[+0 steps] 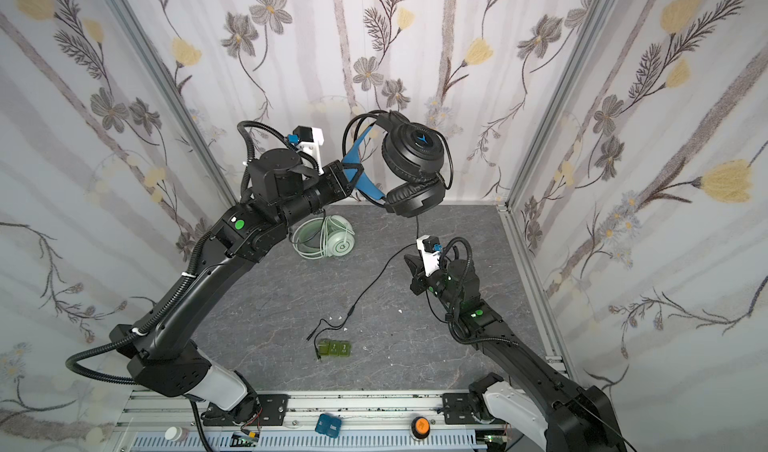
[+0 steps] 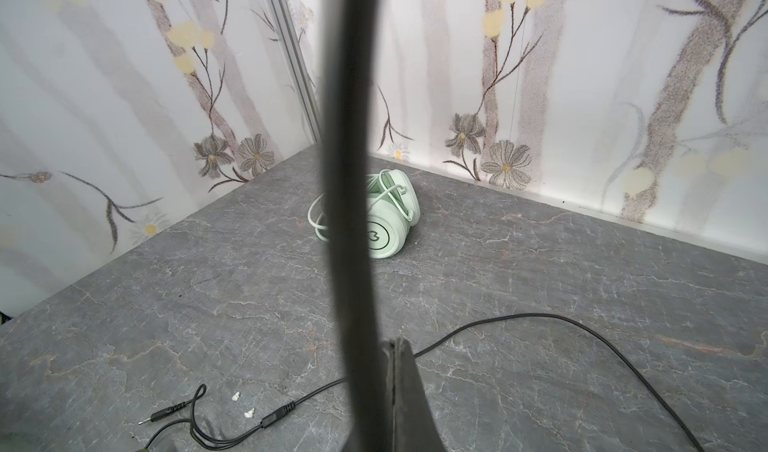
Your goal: Wrap the headphones
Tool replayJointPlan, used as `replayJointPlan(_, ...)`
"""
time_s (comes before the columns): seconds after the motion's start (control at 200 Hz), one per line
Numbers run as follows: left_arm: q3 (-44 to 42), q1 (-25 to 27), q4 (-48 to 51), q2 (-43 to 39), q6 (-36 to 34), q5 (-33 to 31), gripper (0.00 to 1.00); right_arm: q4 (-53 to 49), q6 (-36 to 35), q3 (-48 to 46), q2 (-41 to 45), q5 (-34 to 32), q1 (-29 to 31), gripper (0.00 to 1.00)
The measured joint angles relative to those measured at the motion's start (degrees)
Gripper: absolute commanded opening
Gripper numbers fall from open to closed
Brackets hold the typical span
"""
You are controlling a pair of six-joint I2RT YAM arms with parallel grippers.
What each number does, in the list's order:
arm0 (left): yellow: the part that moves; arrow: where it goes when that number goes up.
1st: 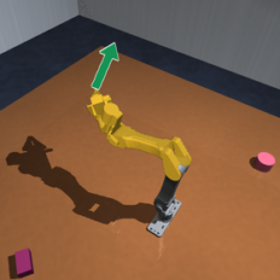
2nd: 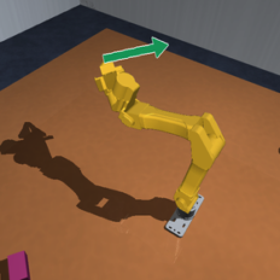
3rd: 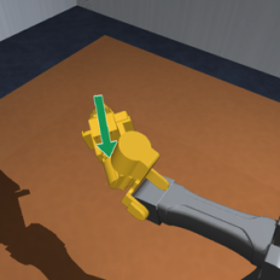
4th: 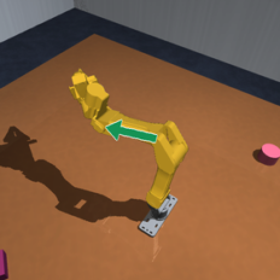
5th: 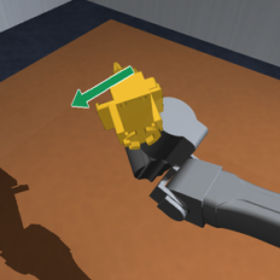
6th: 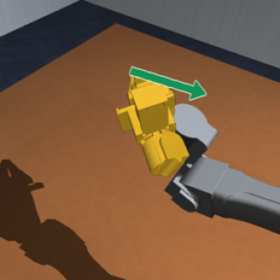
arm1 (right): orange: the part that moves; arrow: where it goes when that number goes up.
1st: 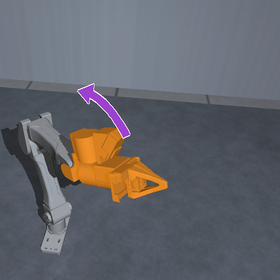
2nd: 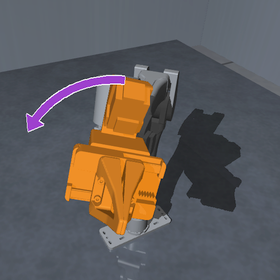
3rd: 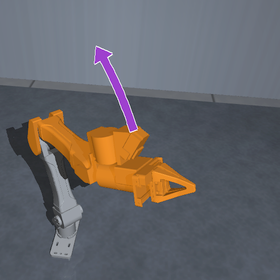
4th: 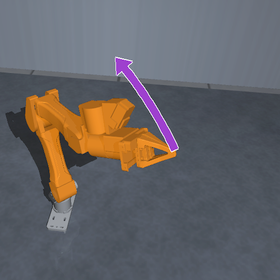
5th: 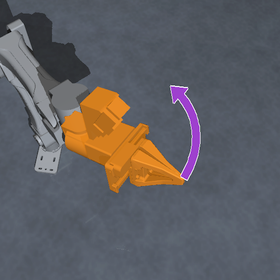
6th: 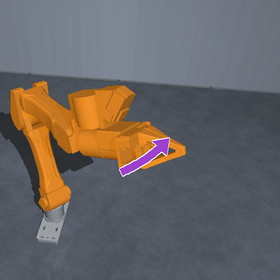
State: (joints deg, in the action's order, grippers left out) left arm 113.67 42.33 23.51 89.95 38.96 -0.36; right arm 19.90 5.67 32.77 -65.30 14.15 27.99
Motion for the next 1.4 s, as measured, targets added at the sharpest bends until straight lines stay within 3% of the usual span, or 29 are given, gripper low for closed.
replayJointPlan(0.415, 1.0, 0.0, -0.9, 5.4, 1.4, -9.8, 0.0, -15.9, -4.2, 2.7, 7.8, -15.8, 13.3, 0.0)
replayJointPlan(0.774, -0.2, 1.4, 2.8, 8.6, -3.9, -19.4, 0.0, -32.6, -10.7, 19.5, 4.3, -26.4, 25.0, 0.0)
replayJointPlan(1.019, -2.4, 2.4, 5.5, 9.2, -8.8, -25.4, 0.0, -41.3, -13.5, 31.0, -0.7, -28.0, 27.8, 0.0)
replayJointPlan(1.204, -6.3, 2.5, 6.7, 8.9, -10.0, -26.1, 0.0, -46.3, -14.9, 40.9, -4.8, -27.9, 27.9, 0.0)
replayJointPlan(1.399, -7.6, 0.0, 9.4, 6.5, -8.2, -23.1, 0.0, -47.9, -15.0, 39.5, -2.4, -28.0, 27.9, 0.0)
